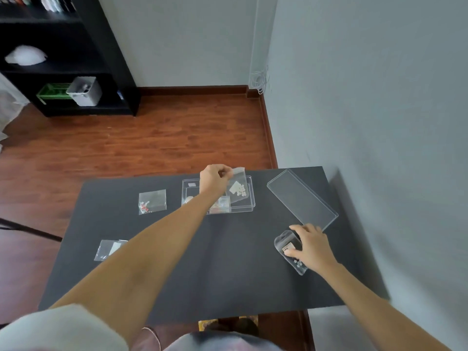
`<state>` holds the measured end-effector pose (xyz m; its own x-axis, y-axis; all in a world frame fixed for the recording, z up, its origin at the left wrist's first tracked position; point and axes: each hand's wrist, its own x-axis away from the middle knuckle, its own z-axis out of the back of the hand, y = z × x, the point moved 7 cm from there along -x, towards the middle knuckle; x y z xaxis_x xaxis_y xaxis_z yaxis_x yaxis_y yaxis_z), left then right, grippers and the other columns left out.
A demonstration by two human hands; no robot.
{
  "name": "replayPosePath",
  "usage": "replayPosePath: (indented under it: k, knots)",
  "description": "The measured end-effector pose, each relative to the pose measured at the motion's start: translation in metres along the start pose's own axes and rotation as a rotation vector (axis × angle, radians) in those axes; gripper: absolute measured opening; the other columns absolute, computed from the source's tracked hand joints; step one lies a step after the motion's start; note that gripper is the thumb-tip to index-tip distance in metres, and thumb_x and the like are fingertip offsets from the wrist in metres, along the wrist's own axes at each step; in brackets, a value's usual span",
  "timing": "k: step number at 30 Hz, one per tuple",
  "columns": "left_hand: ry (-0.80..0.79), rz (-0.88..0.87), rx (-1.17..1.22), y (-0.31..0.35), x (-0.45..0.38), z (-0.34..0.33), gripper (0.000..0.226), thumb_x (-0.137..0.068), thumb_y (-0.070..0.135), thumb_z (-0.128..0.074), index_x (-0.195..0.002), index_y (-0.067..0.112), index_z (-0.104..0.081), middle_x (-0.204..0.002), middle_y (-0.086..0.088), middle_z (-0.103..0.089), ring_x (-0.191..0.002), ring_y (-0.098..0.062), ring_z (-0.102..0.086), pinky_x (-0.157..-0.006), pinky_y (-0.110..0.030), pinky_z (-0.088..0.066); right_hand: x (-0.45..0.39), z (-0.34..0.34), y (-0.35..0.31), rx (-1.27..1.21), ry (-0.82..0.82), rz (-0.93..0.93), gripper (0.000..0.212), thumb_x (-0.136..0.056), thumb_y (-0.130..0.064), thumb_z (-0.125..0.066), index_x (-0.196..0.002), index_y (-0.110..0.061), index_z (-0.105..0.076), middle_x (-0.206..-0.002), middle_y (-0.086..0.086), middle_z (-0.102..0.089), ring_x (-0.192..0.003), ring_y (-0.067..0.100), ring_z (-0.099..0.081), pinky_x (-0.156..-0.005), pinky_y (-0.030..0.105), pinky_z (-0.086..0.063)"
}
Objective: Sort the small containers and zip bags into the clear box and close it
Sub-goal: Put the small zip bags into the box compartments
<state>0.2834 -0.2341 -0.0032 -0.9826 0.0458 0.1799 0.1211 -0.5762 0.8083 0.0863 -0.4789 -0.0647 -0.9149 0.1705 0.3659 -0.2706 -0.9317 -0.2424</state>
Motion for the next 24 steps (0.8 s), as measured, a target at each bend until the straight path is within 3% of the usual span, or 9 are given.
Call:
replayPosePath:
  k: [2,5,8,12,15,19,24]
  knots:
    - [-0.012,-0.004,-0.021,-0.001,-0.004,-0.009,0.009,-0.087,0.013,-0.066,-0.085,0.017,-0.074,-0.078,0.001,-0.068,-0.063,-0.01,-0.058,-0.048,-0.01,-0.044,0.001,-0.003,0.0,0.024,-0.009,-0.001,0.071,-0.072,-0.049,-0.073,-0.134,-0.028,-0.047,-0.127,0.002,-0.05,-0.119,0.025,-0.045,-0.101,0.039,-0.037]
    - [-0.048,0.002,-0.077,-0.006,-0.007,-0.022,0.008,-0.086,0.014,-0.067,-0.087,0.017,-0.074,-0.079,0.002,-0.067,-0.071,-0.014,-0.058,-0.064,-0.022,-0.048,0.001,-0.005,-0.001,0.042,-0.012,-0.007,0.071,-0.071,-0.046,-0.074,-0.134,-0.028,-0.046,-0.127,0.002,-0.05,-0.119,0.025,-0.045,-0.101,0.039,-0.037]
    - [-0.062,-0.016,-0.15,-0.009,-0.008,-0.029,0.005,-0.085,0.016,-0.067,-0.089,0.018,-0.07,-0.08,0.001,-0.064,-0.074,-0.019,-0.057,-0.069,-0.031,-0.049,-0.002,-0.006,-0.003,0.035,-0.022,-0.029,0.072,-0.07,-0.042,-0.075,-0.134,-0.028,-0.045,-0.125,0.003,-0.053,-0.116,0.025,-0.047,-0.099,0.038,-0.038]
    - [-0.075,-0.055,-0.238,-0.007,-0.01,-0.036,0.003,-0.082,0.022,-0.067,-0.084,0.02,-0.066,-0.077,0.001,-0.065,-0.074,-0.022,-0.057,-0.067,-0.03,-0.044,-0.005,-0.006,-0.005,0.013,-0.037,-0.049,0.071,-0.068,-0.038,-0.077,-0.131,-0.026,-0.047,-0.119,0.004,-0.057,-0.112,0.026,-0.049,-0.097,0.038,-0.039]
    - [-0.067,-0.116,-0.389,-0.005,-0.014,-0.042,0.006,-0.085,0.022,-0.066,-0.088,0.022,-0.071,-0.091,-0.001,-0.073,-0.092,-0.025,-0.061,-0.087,-0.036,-0.045,-0.006,-0.004,-0.003,-0.001,-0.036,-0.061,0.065,-0.066,-0.037,-0.078,-0.122,-0.024,-0.049,-0.113,0.003,-0.057,-0.108,0.025,-0.049,-0.095,0.037,-0.039]
    - [-0.05,-0.211,-0.521,-0.007,-0.018,-0.049,0.014,-0.089,0.02,-0.064,-0.095,0.022,-0.076,-0.105,-0.002,-0.067,-0.103,-0.025,-0.055,-0.09,-0.037,-0.038,-0.007,-0.006,-0.002,-0.027,-0.037,-0.071,0.049,-0.069,-0.035,-0.078,-0.11,-0.021,-0.055,-0.106,0.002,-0.056,-0.102,0.024,-0.05,-0.091,0.035,-0.039]
    - [-0.007,-0.291,-0.662,-0.007,-0.018,-0.053,0.02,-0.092,0.018,-0.06,-0.096,0.029,-0.077,-0.101,0.003,-0.07,-0.099,-0.024,-0.054,-0.095,-0.037,-0.03,-0.007,-0.002,-0.002,-0.074,0.036,-0.045,0.011,-0.087,-0.015,-0.063,-0.097,-0.018,-0.062,-0.102,0.004,-0.06,-0.098,0.026,-0.053,-0.084,0.035,-0.041]
